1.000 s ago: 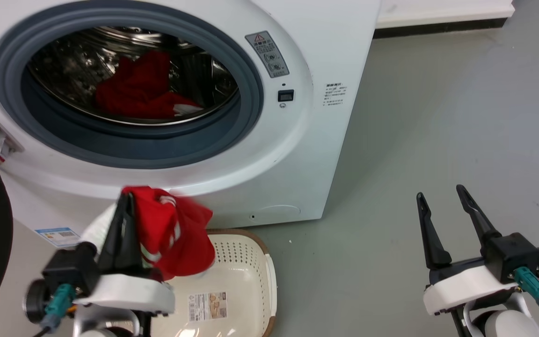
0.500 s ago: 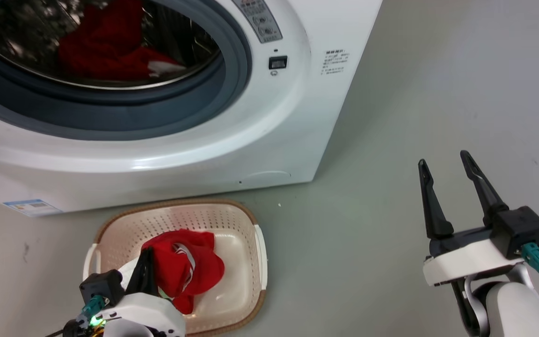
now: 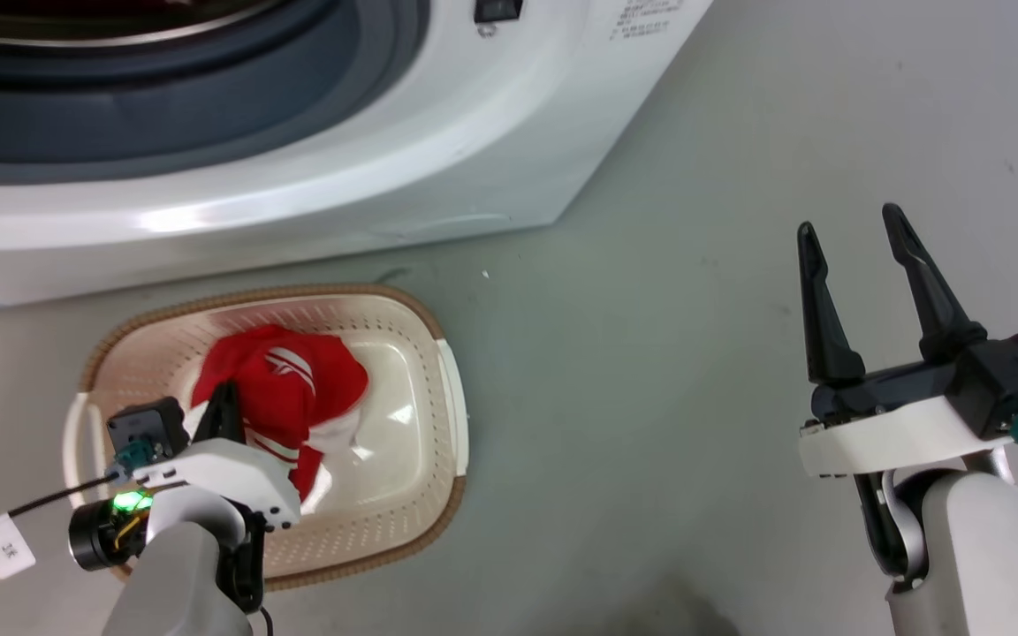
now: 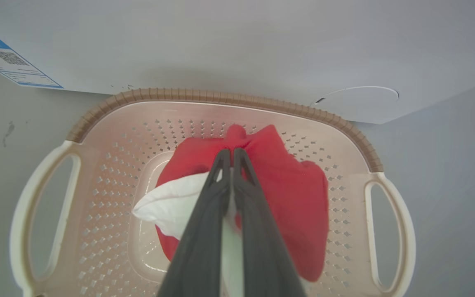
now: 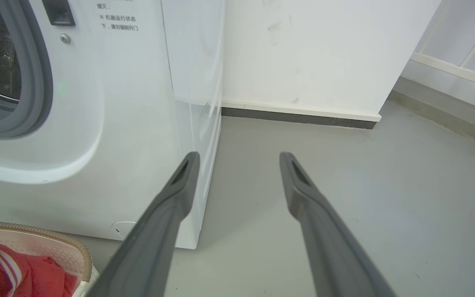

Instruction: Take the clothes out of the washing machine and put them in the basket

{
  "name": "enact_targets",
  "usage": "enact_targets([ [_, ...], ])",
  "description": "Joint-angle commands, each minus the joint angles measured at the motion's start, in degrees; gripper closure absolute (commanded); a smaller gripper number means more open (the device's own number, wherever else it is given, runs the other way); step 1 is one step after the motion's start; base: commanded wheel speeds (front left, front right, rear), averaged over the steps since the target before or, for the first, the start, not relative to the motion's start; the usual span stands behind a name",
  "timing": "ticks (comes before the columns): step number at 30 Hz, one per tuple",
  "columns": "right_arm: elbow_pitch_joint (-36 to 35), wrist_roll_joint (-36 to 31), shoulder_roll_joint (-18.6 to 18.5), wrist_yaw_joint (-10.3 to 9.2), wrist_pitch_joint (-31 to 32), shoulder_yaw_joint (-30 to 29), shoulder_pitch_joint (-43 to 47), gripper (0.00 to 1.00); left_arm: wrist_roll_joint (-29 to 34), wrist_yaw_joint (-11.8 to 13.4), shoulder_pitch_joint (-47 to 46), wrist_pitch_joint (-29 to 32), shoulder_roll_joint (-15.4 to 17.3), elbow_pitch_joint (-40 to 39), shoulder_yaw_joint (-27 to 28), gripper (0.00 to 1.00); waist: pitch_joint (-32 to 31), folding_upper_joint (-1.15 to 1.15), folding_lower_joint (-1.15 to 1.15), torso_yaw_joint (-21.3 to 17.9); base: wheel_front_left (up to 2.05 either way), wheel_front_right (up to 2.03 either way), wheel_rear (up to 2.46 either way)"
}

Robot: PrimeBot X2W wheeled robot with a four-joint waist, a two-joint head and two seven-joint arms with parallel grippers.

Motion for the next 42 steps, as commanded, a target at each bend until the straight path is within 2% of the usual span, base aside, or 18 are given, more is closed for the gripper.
enact_targets([
  [1, 0.2, 0.6, 0.1, -0.05, -0.6, 0.4, -1.7, 0.00, 0.5, -0.4, -2.0, -0.4, 0.2, 1.8, 0.5, 1.00, 4.5, 0.00, -0.01, -2.2, 0.00, 0.00, 0.00],
  [7, 1.2, 1.7, 0.1, -0.05, -1.5, 1.5, -3.7, 0.00, 0.8, -0.8, -5.6, -0.4, 1.3, 8.4, 3.0, 1.00, 8.3, 0.00, -0.01, -4.1, 0.00, 0.00, 0.00],
  [15, 2.5, 2.2, 0.1, -0.06, -2.0, 2.0, -4.8, 0.00, 1.3, -0.4, -6.8, -0.4, 0.9, 14.8, 4.8, 1.00, 9.9, 0.00, -0.01, -4.7, 0.00, 0.00, 0.00],
  [16, 2.7, 2.3, 0.1, -0.05, -2.1, 2.0, -4.9, 0.00, 1.4, -0.4, -6.8, -0.4, 0.9, 15.2, 5.0, 0.86, 9.9, 0.00, -0.01, -4.7, 0.00, 0.00, 0.00],
  [17, 2.9, 2.3, 0.1, -0.06, -2.1, 1.9, -4.9, 0.00, 1.4, -0.3, -6.8, -0.4, 0.8, 15.2, 5.2, 0.55, 9.7, 0.00, -0.01, -4.6, 0.00, 0.00, 0.00],
  [18, 3.1, 2.3, 0.1, -0.05, -2.1, 1.9, -4.9, 0.00, 1.6, -0.2, -6.6, -0.4, 0.6, 15.1, 5.4, 0.08, 9.4, 0.00, -0.01, -4.4, 0.00, 0.00, 0.00],
  [19, 3.3, 2.0, 0.1, -0.05, -2.1, 1.8, -4.8, 0.00, 1.8, -0.2, -6.3, -0.4, 0.4, 15.2, 5.4, 0.00, 9.0, 0.00, -0.01, -4.2, 0.00, 0.00, 0.00],
  [33, 5.9, -1.0, 0.1, -0.06, -2.1, 0.1, -0.7, 0.00, 4.7, -2.0, 0.0, -0.3, -2.5, 10.5, 7.1, 0.00, -5.6, 0.00, -0.01, 0.6, 0.00, 0.00, 0.00],
  [42, 5.3, -1.8, 0.1, -0.05, -0.7, -1.4, 3.7, 0.00, 8.1, -1.7, 5.1, -0.3, -4.6, -1.2, 8.0, 0.00, -13.5, 0.00, -0.01, 3.6, 0.00, 0.00, 0.00],
])
